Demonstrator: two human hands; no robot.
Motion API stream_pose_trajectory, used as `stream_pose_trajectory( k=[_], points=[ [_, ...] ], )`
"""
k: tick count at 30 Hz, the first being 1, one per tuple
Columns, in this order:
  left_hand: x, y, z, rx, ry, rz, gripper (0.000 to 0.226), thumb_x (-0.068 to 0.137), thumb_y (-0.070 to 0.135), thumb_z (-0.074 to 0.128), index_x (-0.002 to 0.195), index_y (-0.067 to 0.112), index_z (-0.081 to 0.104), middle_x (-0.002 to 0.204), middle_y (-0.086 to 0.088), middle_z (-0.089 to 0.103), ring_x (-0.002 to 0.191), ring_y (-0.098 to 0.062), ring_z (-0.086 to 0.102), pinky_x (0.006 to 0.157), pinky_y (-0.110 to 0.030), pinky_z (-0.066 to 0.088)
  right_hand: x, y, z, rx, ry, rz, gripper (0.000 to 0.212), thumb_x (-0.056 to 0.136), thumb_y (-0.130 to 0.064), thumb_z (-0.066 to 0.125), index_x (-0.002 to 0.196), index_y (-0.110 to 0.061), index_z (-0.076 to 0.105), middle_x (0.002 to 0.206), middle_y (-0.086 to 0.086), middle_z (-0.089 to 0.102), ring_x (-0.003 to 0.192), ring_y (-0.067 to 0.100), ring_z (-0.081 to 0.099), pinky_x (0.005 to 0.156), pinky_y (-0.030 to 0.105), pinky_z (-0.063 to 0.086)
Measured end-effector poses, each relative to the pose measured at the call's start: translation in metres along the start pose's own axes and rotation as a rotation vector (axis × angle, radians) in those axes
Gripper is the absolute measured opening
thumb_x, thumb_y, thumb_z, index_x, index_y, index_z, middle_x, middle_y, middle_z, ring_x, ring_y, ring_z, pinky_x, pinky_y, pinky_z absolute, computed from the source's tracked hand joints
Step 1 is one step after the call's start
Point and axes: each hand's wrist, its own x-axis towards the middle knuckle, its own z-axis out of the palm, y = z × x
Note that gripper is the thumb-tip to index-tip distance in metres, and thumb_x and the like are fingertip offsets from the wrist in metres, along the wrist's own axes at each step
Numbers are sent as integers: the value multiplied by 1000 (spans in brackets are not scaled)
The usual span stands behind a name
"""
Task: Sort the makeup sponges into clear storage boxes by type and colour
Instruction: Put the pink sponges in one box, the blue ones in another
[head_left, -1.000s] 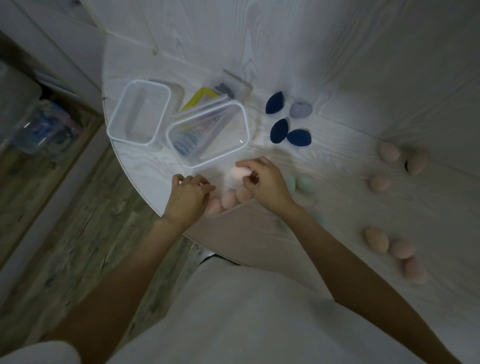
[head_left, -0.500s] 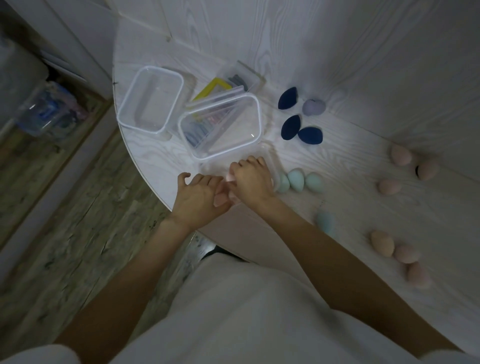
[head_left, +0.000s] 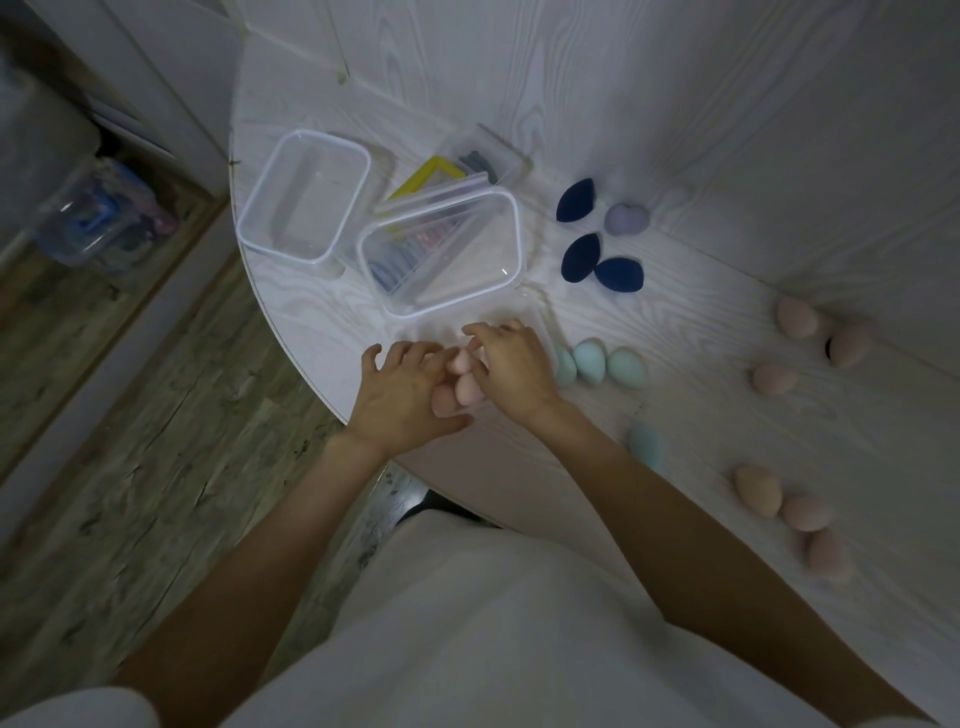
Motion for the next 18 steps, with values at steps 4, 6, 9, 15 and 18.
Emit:
stream_pose_trajectory(
  k=[4, 6, 9, 15, 18],
  points=[
    [1, 3, -3, -23, -31, -18, 85, 70, 67, 61, 141, 28, 34, 141, 9, 40, 132, -17, 33, 111, -54, 8, 1, -1, -1, -58, -14, -30, 31, 92, -17, 48, 121, -12, 59, 111, 7, 66, 106, 25, 51, 86, 31, 37],
    [0, 5, -4, -45, -45, -30, 86, 70, 67, 61, 142, 28, 32, 141, 9, 40, 133, -17, 32, 112, -55, 6, 1, -1, 0, -81, -28, -44, 28, 91, -15, 48, 116, -12, 62, 109, 6, 66, 104, 24, 50, 85, 29, 35],
    [-1, 7, -5, -76, -42, -44, 88, 70, 66, 62, 142, 28, 32, 141, 8, 41, 133, -18, 32, 112, -54, 6, 1, -2, -1, -74, -27, -58, 26, 90, -12, 48, 111, -11, 63, 105, 7, 66, 101, 25, 50, 83, 30, 35],
    [-3, 3, -7, -89, 21, -35, 84, 67, 73, 47, 138, 28, 40, 135, 6, 49, 128, -21, 41, 110, -56, 14, -1, -3, -5, -59, -17, -80, 27, 88, -13, 51, 112, -11, 62, 104, 7, 65, 99, 26, 51, 83, 33, 40],
    [-4, 3, -11, -121, 113, -46, 73, 72, 65, 36, 131, 24, 50, 126, 3, 58, 121, -23, 49, 109, -54, 22, -2, -5, -9, -18, -25, -80, 28, 87, -15, 53, 114, -10, 61, 107, 7, 63, 102, 24, 50, 84, 35, 43]
  ],
)
